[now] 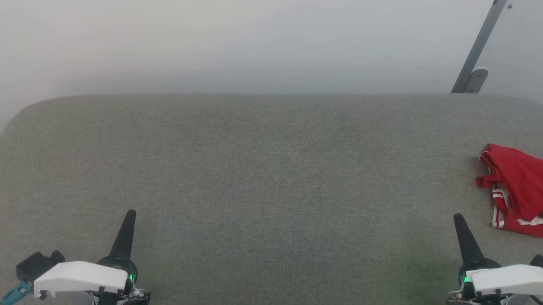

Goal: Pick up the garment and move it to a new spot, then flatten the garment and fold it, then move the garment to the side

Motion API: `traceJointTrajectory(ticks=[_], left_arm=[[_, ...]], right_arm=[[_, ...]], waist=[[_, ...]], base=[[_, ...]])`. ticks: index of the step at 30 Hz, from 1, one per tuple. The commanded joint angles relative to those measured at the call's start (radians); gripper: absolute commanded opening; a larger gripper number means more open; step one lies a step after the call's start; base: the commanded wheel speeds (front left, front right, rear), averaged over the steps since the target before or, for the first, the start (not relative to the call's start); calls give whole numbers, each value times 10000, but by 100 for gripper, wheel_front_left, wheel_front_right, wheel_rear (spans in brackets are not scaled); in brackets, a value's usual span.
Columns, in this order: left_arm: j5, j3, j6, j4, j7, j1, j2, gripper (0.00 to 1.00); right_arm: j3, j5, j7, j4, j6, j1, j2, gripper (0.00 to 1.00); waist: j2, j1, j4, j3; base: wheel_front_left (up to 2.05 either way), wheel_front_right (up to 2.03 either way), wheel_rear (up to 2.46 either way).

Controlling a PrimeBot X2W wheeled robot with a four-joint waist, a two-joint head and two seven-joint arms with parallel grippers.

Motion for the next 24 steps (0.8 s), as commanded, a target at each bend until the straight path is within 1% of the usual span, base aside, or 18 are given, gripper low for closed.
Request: traceJointTrajectory(ticks=[1, 24], left_arm=[[-265, 57, -18, -105, 74, -203, -11, 0], [-2143, 81, -23, -216, 590, -421, -185, 0]], right_arm=[[-40, 192, 85, -127, 6, -226, 8, 0], [-58, 2078, 603, -110, 5, -461, 180, 0]], waist=[[0, 0, -1, 1], [0, 0, -36, 29]], base=[[0, 0, 0], [0, 0, 0]])
